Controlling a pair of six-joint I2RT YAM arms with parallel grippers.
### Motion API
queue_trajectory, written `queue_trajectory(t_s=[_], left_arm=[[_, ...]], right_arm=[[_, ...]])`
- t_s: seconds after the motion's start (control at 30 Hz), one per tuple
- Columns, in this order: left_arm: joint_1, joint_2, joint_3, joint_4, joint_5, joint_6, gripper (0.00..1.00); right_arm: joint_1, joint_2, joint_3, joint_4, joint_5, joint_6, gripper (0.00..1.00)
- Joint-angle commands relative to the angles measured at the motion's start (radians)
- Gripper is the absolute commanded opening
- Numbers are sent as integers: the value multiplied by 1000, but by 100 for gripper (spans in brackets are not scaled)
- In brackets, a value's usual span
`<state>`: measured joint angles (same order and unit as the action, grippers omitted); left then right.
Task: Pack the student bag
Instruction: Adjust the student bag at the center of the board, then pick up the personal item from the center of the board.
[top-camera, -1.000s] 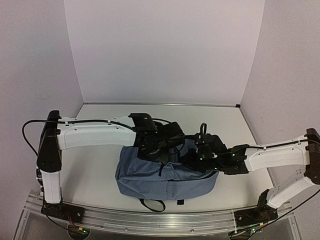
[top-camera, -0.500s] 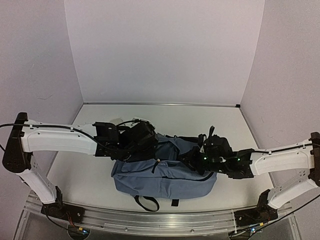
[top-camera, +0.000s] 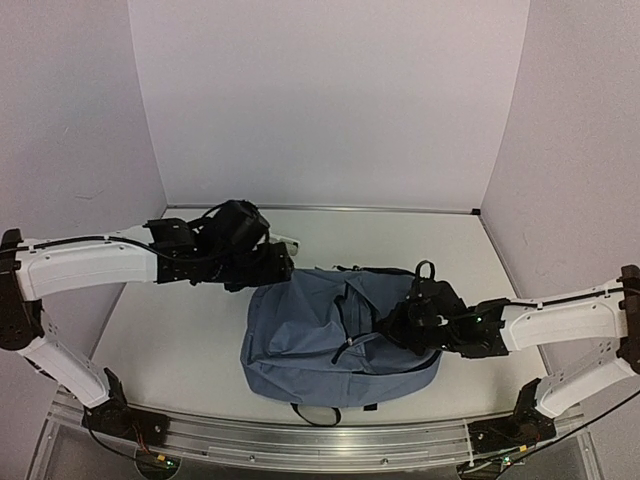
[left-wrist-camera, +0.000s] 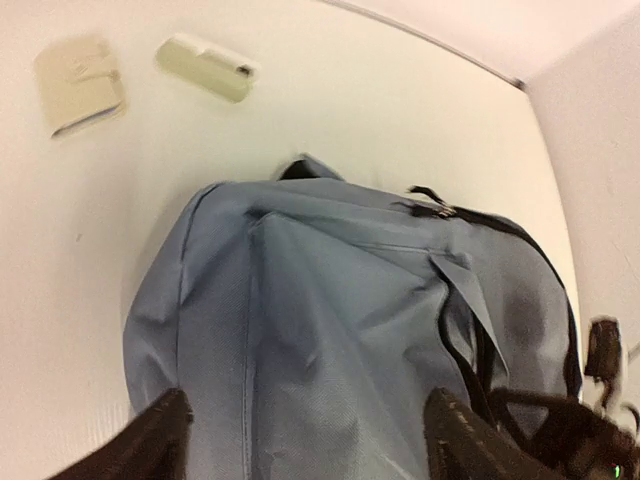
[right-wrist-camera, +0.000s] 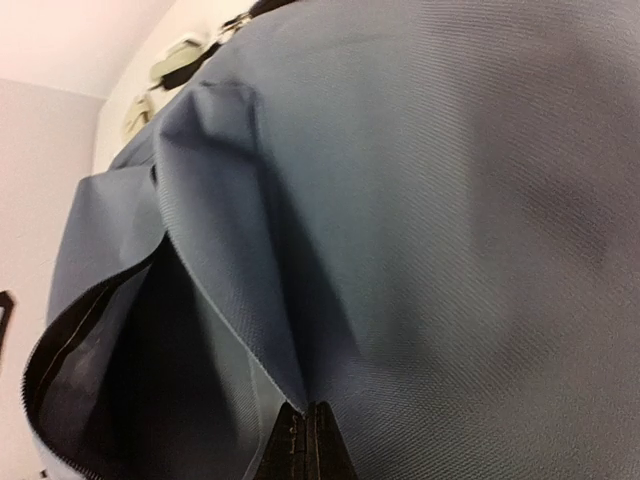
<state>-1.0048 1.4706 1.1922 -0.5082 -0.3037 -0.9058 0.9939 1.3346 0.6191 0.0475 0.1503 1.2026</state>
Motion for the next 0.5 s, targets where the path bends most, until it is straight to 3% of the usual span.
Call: queue_trajectory(t_s=[0.0,0.1,0.2,0.33,0.47], left_arm=[[66,-124,-5,154,315,208,97],[181,-139,29,77,389,227,100],[370,-126,15,42,471,207,100],[580,-85,-62,186,612,166,100],[705,23,-77,326,696,145,98]], right_arm=[[-13,4,-2,-100,96,-29,0],[-12,6,5,-99,97,-38,0],[-13,13,19,-98,92,-47,0],[-13,28,42,-98,84,-60,0],[-12,46,60,-95,73,-67,0]])
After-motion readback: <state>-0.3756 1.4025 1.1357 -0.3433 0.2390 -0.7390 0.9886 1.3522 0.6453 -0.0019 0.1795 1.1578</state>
